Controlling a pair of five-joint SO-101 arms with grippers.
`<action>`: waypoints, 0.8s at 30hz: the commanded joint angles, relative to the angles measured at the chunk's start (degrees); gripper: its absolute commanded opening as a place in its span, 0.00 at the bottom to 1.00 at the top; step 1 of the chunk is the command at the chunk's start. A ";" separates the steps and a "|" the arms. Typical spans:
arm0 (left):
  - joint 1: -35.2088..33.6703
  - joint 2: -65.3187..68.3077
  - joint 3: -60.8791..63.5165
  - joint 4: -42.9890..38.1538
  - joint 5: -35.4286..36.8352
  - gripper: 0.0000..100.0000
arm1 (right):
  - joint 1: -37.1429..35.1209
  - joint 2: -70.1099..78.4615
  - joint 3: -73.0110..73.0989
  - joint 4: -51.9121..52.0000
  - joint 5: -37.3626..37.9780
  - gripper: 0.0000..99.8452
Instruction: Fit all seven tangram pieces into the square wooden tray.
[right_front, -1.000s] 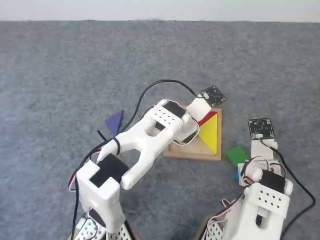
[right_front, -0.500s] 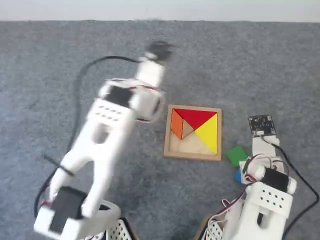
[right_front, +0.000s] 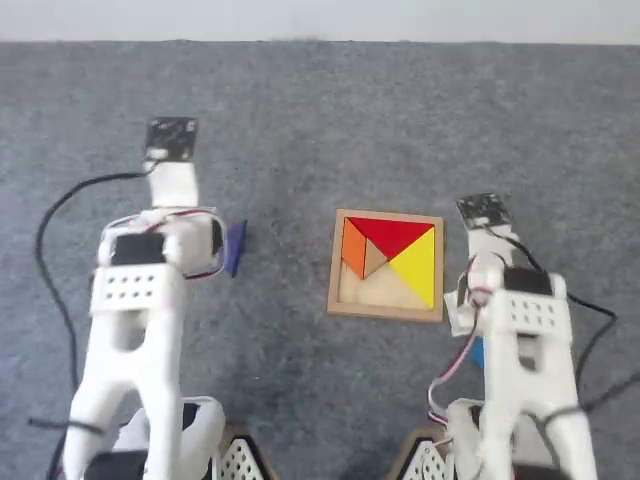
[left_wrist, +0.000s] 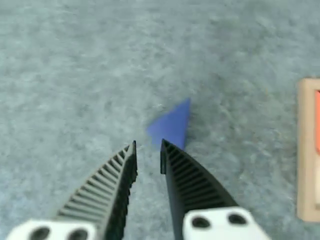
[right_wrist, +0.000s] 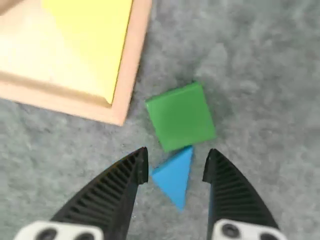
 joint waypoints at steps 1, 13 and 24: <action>-2.90 -5.54 1.19 -1.67 0.44 0.08 | -0.22 7.34 -5.71 -1.54 5.71 0.20; -5.54 -6.15 1.98 -1.76 0.44 0.08 | 2.24 18.86 -10.11 -4.62 15.03 0.29; -5.54 -6.15 2.07 -1.58 0.44 0.08 | -5.32 24.13 -10.29 -5.58 14.86 0.31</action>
